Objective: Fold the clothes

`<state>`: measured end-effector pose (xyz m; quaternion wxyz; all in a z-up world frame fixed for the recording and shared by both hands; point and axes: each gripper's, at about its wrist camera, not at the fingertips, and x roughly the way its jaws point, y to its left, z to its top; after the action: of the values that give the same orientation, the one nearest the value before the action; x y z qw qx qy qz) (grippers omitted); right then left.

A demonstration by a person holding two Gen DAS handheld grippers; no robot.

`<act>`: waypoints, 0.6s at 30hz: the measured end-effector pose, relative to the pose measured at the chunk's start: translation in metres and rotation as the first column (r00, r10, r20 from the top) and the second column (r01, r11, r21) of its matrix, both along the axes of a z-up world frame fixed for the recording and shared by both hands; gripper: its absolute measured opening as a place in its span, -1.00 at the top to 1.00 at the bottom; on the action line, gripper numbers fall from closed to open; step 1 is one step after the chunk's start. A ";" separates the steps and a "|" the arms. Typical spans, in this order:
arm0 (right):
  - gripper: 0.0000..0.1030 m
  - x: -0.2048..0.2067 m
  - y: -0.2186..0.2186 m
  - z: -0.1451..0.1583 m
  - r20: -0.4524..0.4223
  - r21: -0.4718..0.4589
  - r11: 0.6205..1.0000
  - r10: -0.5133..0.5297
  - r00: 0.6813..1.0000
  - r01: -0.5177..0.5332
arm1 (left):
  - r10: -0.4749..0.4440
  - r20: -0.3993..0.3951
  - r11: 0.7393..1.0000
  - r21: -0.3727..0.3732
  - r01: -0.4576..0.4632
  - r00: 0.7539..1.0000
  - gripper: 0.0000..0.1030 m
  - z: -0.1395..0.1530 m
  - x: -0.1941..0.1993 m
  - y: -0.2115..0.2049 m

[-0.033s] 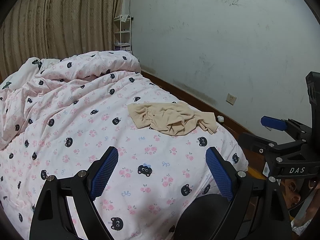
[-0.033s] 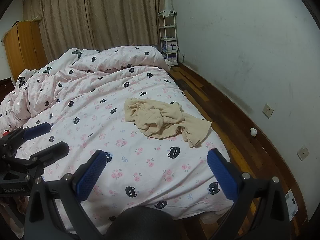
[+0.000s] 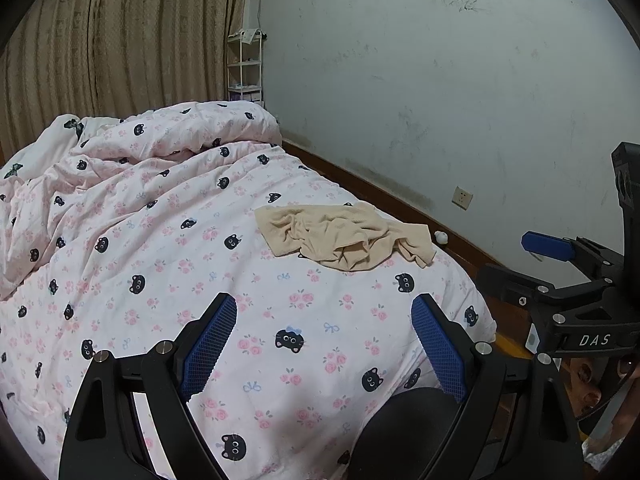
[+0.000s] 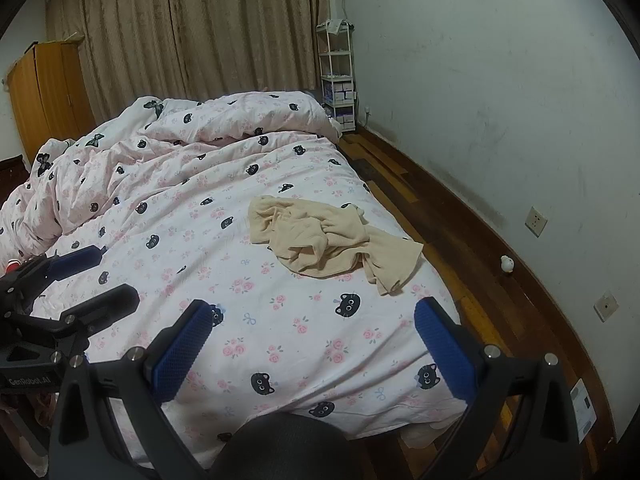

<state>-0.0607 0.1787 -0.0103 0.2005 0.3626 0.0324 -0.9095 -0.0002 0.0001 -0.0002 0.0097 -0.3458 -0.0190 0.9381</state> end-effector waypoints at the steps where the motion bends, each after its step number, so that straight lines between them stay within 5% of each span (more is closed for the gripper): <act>1: -0.99 0.000 0.000 0.000 0.000 -0.001 1.000 0.001 1.000 -0.001 | 0.000 0.001 1.000 0.000 0.000 1.000 -0.68 0.000 0.000 0.000; 18: -0.99 -0.002 -0.005 0.001 0.000 -0.001 1.000 0.009 1.000 -0.009 | 0.002 0.003 1.000 0.022 -0.002 1.000 -0.68 0.000 -0.001 -0.005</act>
<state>-0.0625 0.1736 -0.0090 0.2050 0.3623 0.0335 -0.9086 -0.0012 -0.0052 -0.0006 0.0125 -0.3471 -0.0297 0.9373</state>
